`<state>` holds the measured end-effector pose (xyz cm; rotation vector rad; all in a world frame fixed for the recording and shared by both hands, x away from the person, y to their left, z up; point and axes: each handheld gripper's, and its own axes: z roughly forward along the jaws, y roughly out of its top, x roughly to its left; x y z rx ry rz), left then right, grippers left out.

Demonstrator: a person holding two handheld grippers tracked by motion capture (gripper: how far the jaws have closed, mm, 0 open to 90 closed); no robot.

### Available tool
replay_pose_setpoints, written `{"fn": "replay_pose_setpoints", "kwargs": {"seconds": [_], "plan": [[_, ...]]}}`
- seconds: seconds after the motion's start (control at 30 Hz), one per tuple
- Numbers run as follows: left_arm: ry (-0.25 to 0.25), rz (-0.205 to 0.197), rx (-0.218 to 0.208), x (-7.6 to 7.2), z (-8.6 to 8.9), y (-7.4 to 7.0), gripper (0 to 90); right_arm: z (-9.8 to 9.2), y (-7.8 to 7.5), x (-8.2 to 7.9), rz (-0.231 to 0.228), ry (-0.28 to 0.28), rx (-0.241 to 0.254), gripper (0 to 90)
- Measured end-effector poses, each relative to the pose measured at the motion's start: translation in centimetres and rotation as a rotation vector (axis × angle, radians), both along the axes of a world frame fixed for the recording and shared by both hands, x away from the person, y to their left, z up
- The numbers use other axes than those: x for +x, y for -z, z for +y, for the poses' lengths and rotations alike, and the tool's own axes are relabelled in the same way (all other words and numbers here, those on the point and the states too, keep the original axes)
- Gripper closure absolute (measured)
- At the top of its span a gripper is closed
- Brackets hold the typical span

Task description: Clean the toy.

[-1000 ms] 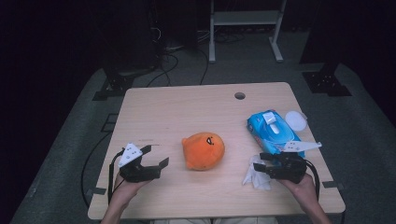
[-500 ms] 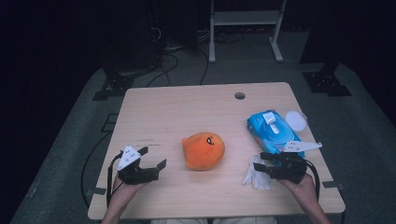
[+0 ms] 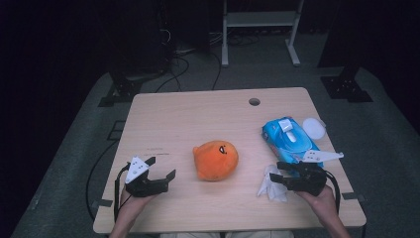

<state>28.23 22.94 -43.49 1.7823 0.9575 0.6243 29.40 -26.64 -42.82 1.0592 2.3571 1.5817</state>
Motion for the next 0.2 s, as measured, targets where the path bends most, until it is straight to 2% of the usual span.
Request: {"fn": "replay_pose_setpoints", "kwargs": {"seconds": [0.2], "plan": [[-0.027,0.000,-0.007,0.18,0.22,0.17,11.1,0.09,0.16,-0.11,0.006,-0.004,0.004,36.0]]}}
